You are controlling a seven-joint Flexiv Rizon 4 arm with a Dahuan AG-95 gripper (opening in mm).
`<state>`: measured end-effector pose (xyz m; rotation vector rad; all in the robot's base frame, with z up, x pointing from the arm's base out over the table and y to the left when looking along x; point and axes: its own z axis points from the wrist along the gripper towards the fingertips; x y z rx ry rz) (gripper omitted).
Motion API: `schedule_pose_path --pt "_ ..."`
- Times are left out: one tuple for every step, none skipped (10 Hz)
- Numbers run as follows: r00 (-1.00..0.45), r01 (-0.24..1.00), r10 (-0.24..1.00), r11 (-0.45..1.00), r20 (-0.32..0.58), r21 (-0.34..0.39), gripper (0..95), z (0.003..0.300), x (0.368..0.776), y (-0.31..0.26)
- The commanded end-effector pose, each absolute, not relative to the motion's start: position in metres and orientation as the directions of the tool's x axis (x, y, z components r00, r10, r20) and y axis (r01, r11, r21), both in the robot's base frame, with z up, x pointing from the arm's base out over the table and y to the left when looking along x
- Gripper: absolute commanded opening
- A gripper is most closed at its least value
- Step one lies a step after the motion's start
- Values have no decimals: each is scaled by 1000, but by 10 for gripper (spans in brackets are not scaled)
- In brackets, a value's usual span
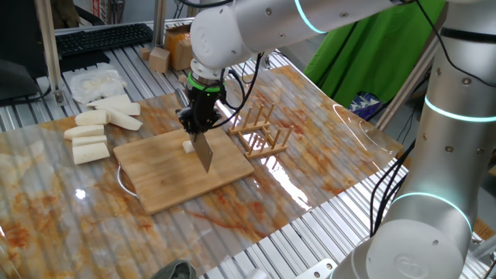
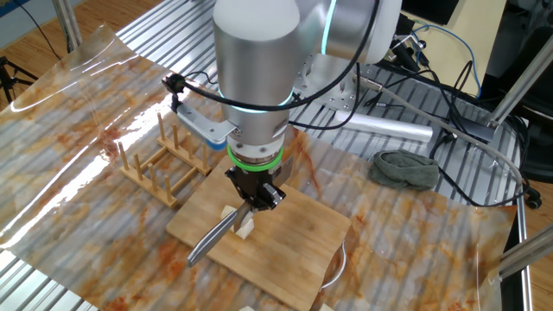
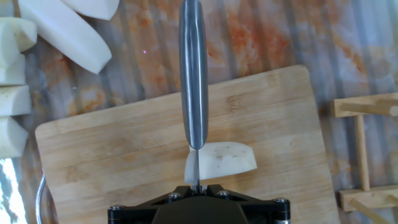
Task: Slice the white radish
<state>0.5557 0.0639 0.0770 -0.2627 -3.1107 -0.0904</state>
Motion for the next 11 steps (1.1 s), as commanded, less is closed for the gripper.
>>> schedule_pose_path --pt "-986 166 165 985 22 54 0 78 554 64" --pt "-986 166 165 985 22 53 0 77 553 64" --pt "-986 167 166 985 21 52 0 77 552 65" --pt "-986 168 167 985 20 50 0 76 550 65" --pt "-986 168 168 984 19 50 0 76 550 65" --pt "-986 168 167 985 19 49 0 76 549 65" --pt "-986 167 166 985 18 48 0 76 549 65" --pt "-986 166 165 985 18 47 0 76 549 65" --pt "-986 166 165 985 17 47 0 76 549 65" --pt "-986 165 165 985 17 47 0 75 550 64" --pt "-987 163 162 985 17 48 0 71 551 63"
